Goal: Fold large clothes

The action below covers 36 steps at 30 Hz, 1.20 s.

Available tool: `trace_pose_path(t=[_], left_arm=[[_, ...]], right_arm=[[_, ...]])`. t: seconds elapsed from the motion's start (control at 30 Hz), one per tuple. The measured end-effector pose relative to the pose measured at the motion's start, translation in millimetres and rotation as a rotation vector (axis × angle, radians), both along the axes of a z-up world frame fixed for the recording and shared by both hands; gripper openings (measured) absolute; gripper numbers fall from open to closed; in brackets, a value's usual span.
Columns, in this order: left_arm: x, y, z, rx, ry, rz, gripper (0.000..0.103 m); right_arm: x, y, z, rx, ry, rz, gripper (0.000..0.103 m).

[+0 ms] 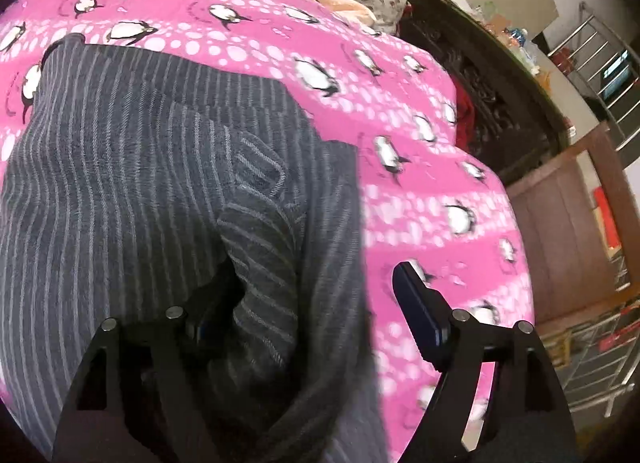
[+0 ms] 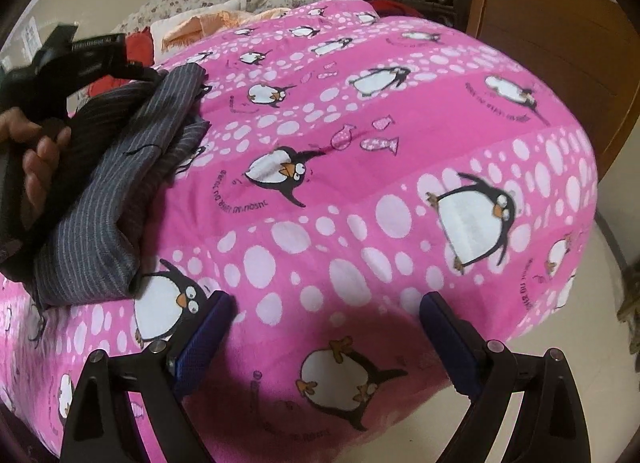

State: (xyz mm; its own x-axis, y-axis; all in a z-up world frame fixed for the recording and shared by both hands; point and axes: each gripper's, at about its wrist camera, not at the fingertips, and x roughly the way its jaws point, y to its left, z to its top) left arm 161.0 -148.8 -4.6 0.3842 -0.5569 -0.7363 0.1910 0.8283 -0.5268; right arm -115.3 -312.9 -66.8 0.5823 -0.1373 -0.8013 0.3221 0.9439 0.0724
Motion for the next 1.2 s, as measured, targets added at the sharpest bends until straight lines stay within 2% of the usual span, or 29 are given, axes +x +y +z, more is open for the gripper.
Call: trace_pose_path(t=[0.13,0.23,0.3,0.4,0.5,0.57,0.7,0.83,0.87,0.93,1.0,1.13,1.2], left_arm=[[5,38,47,-0.252,0.009,0.038,0.078],[12,76,86,-0.336,-0.041,0.057,0.079],[11,112,100,-0.310,-0.090,0.075,0.079],[6,156,92,-0.164,-0.144,0.110,0.079],[-17,194,47,-0.068,-0.078,0.132,0.079],[-43,207,11,-0.062,-0.013,0.145,0.079],[-89,197,-13,-0.092,-0.007,0.127,0.079],[-111,170,-6,-0.076,-0.042,0.040,0.079],[-115,158,-6,-0.066,-0.049,0.002,0.079],[-118,141,-6,-0.024,-0.063,-0.052,0.079],[-127,128,-3,0.033,-0.132,-0.078,0.079],[-128,126,-8,0.018,-0.141,-0.078,0.079],[-130,129,-9,0.009,-0.148,-0.071,0.079]], right_arm=[[-6,1,17,-0.059,-0.027,-0.001,0.093],[-4,1,36,-0.088,-0.063,0.001,0.093],[1,5,54,-0.103,-0.109,0.015,0.093],[16,17,85,-0.078,-0.195,0.067,0.093],[34,39,112,0.012,-0.275,0.170,0.093],[55,55,126,0.096,-0.315,0.242,0.093],[106,81,128,0.235,-0.304,0.317,0.093],[157,99,106,0.444,-0.204,0.328,0.093],[163,102,102,0.471,-0.187,0.310,0.093],[167,105,96,0.534,-0.184,0.268,0.093],[164,108,94,0.558,-0.182,0.260,0.093],[154,113,90,0.580,-0.166,0.275,0.093],[147,123,95,0.584,-0.168,0.316,0.093]])
